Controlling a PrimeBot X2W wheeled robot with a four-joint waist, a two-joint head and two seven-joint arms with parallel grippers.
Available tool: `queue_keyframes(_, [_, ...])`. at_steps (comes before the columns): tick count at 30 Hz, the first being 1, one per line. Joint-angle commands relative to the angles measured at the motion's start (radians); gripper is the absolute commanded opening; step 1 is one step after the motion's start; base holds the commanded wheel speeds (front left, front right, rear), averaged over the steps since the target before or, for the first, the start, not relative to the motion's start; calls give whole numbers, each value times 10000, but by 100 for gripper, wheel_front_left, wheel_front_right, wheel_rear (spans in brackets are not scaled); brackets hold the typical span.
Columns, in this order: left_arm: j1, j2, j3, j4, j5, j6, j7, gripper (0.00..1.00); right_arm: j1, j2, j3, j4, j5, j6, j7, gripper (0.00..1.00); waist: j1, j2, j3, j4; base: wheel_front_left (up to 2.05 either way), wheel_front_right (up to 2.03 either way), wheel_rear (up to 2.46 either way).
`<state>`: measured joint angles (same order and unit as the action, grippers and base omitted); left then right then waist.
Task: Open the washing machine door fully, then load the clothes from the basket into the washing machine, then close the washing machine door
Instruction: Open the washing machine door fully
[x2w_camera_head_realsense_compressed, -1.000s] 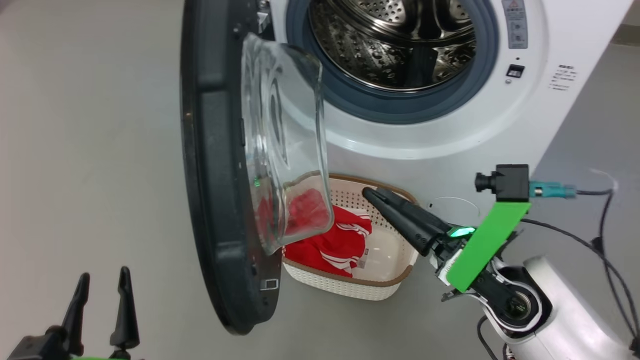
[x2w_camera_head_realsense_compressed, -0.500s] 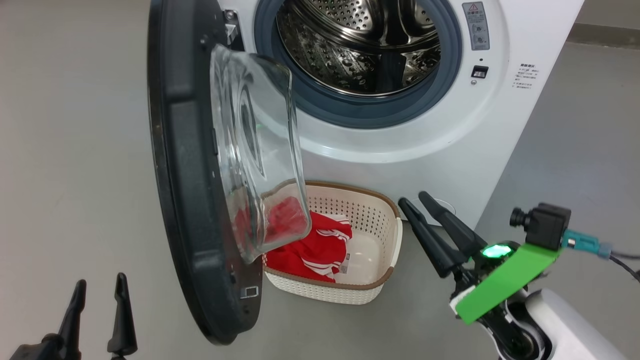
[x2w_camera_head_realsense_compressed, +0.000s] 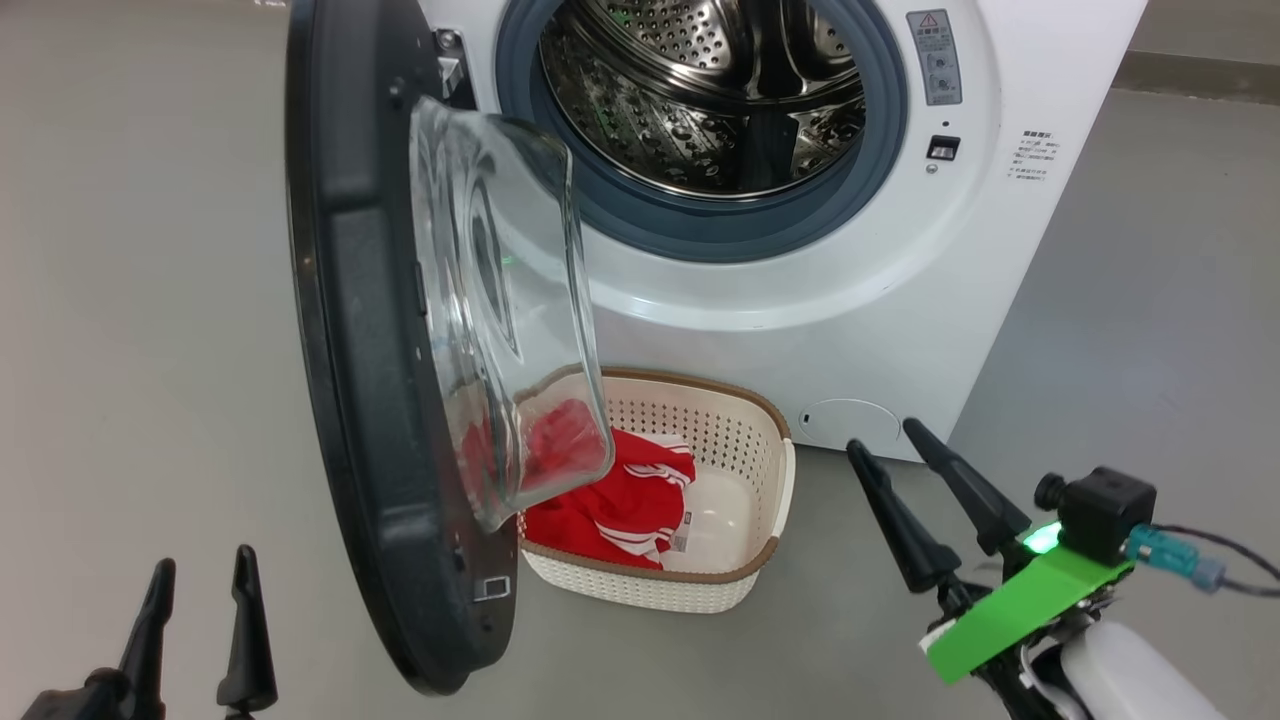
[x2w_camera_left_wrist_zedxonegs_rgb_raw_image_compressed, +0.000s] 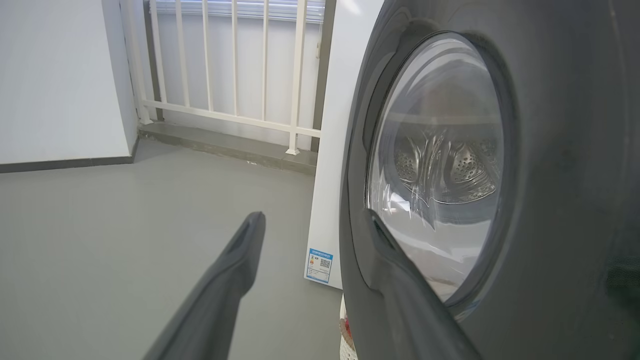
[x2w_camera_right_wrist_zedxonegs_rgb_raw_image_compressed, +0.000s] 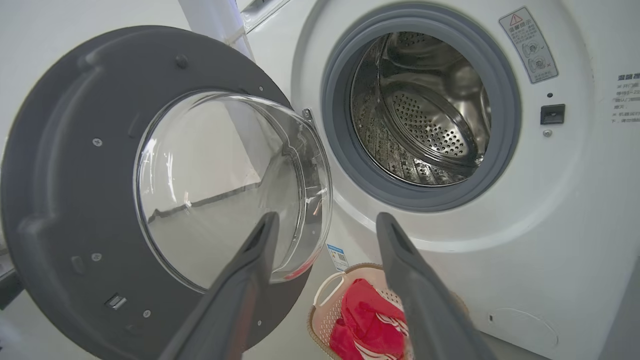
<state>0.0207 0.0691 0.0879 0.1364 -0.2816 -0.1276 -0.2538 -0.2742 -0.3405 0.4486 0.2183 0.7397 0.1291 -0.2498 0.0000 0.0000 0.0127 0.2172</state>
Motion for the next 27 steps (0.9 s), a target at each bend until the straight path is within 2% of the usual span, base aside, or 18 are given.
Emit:
queue_keyframes(1, [-95,177,290,-281,-34,-31,-80,100,188,98,-42,-175,-502,16,-116,100,0,0,7,4,0,0,0])
queue_keyframes(5, [-97,166,249,-278,-30,-31,-80,100,510,492,-656,-287,-1867,16,-118,100,0,0,-18,22,0,0,0])
queue_keyframes(10, [-60,161,212,-239,-12,-31,-80,100,835,845,-1012,-465,-2859,16,-119,100,0,0,-92,28,0,0,0])
queue_keyframes(27, [-118,254,43,-88,-24,-31,-80,100,1000,1020,-1272,-567,-3654,16,-120,100,0,0,-150,39,0,0,0])
